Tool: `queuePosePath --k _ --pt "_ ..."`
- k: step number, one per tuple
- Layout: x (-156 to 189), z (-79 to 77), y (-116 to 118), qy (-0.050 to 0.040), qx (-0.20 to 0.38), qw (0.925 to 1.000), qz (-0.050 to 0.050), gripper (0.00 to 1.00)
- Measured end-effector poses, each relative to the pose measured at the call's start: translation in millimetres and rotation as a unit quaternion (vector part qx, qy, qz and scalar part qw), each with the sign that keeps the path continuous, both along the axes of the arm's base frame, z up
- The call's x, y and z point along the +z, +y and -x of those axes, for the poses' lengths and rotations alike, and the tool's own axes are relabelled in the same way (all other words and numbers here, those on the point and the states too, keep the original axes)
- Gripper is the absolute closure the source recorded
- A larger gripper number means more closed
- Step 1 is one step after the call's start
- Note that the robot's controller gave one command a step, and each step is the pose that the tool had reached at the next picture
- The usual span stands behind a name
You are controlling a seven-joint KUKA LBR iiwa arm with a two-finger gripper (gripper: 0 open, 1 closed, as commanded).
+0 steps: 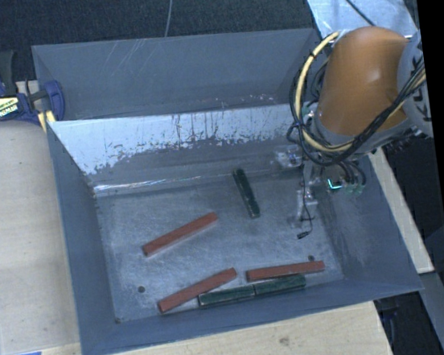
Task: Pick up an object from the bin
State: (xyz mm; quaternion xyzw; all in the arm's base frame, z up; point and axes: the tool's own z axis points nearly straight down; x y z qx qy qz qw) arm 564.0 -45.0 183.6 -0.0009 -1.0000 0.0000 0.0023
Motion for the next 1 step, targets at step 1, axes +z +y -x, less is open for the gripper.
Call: queuePosePath --k 1 --pt "4.7 -1.8 0.1 -0.0042 0.001 1.0 0.0 0.0"
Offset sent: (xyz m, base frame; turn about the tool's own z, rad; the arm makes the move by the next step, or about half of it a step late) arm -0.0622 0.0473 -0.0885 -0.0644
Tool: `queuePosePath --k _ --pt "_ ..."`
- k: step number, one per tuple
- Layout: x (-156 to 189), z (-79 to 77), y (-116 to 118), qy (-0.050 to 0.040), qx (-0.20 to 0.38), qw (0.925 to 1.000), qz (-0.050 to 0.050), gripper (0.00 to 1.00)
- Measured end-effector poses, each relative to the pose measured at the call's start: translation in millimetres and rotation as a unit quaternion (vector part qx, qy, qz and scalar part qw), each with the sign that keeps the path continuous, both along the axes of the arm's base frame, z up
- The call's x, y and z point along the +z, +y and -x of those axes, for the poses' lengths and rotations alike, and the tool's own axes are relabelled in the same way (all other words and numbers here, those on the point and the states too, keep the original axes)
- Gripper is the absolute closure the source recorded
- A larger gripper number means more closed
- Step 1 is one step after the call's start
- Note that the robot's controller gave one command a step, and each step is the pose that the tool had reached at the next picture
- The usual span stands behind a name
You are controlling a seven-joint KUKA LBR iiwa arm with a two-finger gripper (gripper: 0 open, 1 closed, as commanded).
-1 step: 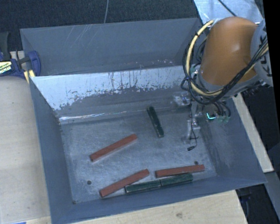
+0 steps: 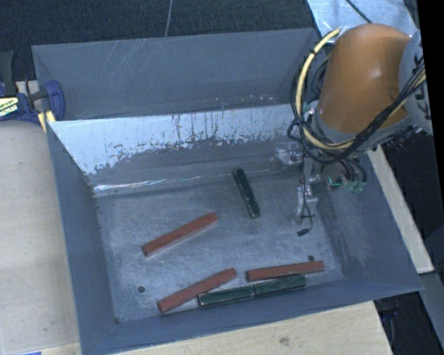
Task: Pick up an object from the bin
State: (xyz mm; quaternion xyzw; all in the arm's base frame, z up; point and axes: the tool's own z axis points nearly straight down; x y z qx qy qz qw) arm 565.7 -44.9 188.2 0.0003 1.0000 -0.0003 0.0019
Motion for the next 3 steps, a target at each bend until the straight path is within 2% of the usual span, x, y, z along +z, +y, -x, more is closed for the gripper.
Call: queuePosePath --k 1,2,3 --pt "-53 36.3 26 -0.0024 0.018 0.9998 0.0 0.0" --pt "-92 52.4 65 -0.0008 -0.062 0.998 -0.001 0.0" --pt "-120 54.1 72 0.0028 -0.025 0.9997 0.0 0.0"
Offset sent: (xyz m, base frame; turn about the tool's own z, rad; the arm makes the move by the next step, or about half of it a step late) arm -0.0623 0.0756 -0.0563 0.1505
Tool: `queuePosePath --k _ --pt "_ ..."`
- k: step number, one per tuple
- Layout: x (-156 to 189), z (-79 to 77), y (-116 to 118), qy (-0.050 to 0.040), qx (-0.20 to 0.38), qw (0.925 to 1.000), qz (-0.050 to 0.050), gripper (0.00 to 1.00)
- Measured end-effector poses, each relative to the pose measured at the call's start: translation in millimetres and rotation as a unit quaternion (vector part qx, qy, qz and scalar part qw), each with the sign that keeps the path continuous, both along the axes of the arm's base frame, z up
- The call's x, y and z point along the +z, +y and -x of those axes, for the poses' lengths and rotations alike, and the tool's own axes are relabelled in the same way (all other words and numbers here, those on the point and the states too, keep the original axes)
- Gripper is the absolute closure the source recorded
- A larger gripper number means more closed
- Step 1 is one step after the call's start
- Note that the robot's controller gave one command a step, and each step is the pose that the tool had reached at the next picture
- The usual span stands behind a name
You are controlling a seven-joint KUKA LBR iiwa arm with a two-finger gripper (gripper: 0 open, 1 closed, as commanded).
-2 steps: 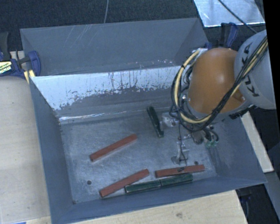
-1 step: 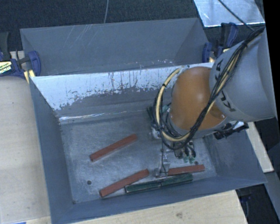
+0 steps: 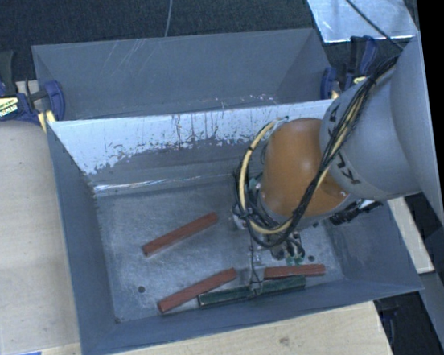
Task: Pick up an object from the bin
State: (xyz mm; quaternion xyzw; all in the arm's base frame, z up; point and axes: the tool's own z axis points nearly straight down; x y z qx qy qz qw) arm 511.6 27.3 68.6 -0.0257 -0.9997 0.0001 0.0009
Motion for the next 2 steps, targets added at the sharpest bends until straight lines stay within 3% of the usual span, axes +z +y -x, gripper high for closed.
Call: queuePosePath --k 1,2 --pt "27 -7.2 44 -0.0013 -0.038 0.9993 0.001 0.0" --pt "40 -15.4 75 -0.0034 -0.013 0.9999 -0.002 0.0"
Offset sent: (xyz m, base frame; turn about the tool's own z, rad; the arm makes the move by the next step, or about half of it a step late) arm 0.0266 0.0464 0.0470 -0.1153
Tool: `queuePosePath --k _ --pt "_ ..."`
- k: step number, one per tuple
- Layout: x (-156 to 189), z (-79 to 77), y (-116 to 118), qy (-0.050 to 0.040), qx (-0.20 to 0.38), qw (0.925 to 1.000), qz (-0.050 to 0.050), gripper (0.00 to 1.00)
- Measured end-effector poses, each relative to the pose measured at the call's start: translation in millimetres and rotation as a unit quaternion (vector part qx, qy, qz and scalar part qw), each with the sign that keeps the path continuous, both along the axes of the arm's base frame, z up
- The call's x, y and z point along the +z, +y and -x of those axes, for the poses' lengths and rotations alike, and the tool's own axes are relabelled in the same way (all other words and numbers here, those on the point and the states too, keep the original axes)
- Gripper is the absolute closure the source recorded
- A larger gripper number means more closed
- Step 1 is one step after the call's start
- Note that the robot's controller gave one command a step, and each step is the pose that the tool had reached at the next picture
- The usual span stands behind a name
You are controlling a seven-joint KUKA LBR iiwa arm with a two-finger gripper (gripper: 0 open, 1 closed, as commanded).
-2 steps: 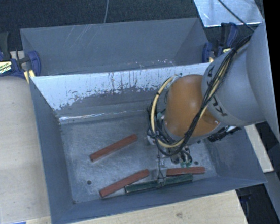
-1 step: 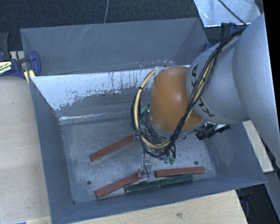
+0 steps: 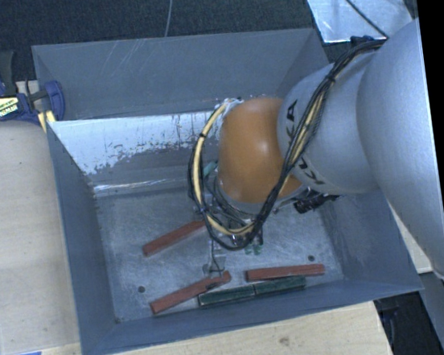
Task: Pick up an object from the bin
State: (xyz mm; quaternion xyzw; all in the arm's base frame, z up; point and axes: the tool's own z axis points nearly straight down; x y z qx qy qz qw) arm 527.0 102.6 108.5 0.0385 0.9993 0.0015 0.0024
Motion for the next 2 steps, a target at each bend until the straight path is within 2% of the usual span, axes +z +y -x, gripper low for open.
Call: queuePosePath --k 1,2 --pt "-13 -62.0 28 -0.0016 0.035 0.9994 0.001 0.0" --pt "-28 -31.9 48 0.001 0.059 0.9982 0.002 1.0"
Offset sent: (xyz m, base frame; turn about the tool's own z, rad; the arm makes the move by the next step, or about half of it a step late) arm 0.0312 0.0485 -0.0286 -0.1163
